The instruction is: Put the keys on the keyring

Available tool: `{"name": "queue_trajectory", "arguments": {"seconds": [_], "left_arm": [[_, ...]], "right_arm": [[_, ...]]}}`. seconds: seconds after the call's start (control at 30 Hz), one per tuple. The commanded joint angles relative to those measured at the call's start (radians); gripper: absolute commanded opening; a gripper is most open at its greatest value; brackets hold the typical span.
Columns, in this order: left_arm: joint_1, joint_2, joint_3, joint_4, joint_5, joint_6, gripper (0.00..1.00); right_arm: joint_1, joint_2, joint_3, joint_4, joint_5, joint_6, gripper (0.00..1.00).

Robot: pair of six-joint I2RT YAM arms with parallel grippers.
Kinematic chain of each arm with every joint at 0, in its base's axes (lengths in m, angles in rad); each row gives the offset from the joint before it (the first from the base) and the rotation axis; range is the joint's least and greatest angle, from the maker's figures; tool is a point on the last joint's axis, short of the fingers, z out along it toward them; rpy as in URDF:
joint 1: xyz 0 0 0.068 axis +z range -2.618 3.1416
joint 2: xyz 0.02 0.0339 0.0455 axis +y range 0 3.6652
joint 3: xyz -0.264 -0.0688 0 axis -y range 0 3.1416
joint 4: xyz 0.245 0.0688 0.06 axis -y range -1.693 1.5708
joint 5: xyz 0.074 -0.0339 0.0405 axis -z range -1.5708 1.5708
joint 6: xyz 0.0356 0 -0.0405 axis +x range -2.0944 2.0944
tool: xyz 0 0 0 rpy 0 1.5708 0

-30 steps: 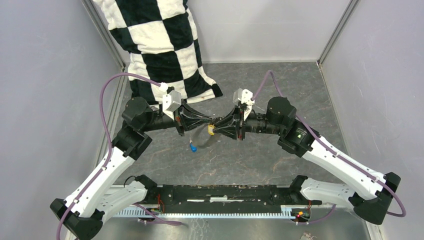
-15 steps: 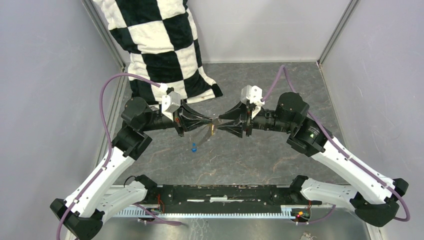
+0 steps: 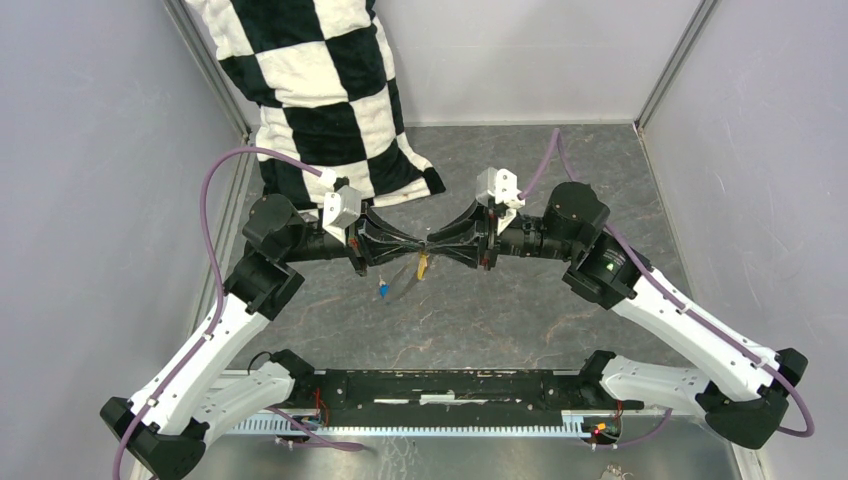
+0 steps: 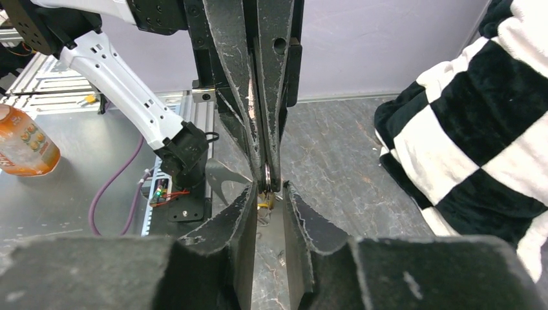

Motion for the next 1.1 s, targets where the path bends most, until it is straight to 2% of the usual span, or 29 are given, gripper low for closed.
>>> {"name": "queue_trajectory", "arguments": {"seconds": [0.0,0.1,0.2,0.37,0.4,0.57,0.7,0.87,1.07], "left_arm": [[-0.003,-0.007,0.020,0.055,0.027,-0.064,0.02],[-0.003,-0.007,0.021,0.058,0.029,-0.066,0.02],[-0.003,-0.006,0.021,0.053,0.034,-0.065,0.02],[-0.003,0.004,0.040,-0.060,0.100,0.028,0.03],[-0.003,0.009,0.054,-0.110,0.110,0.060,0.06],[-0.003,0.041,0.109,-0.369,0.159,0.275,0.36],[-0.003,0.082,0.169,-0.525,0.195,0.401,0.46],[-0.003,0.112,0.200,-0.623,0.192,0.495,0.46],[-0.003,0.161,0.225,-0.644,0.112,0.507,0.34]], "right_arm": [[-0.006,0.000,-0.014,0.066,-0.024,0.025,0.24],[-0.005,0.005,-0.019,0.068,-0.026,0.026,0.15],[-0.008,0.009,-0.019,0.067,-0.029,0.028,0.00],[-0.020,0.005,0.006,0.018,-0.038,0.014,0.00],[-0.022,0.008,0.018,-0.005,-0.036,0.004,0.00],[-0.023,0.046,0.079,-0.170,-0.038,-0.032,0.00],[-0.022,0.097,0.136,-0.305,-0.055,-0.097,0.01],[-0.023,0.123,0.174,-0.390,-0.054,-0.137,0.01],[-0.015,0.157,0.232,-0.473,-0.064,-0.176,0.01]]}}
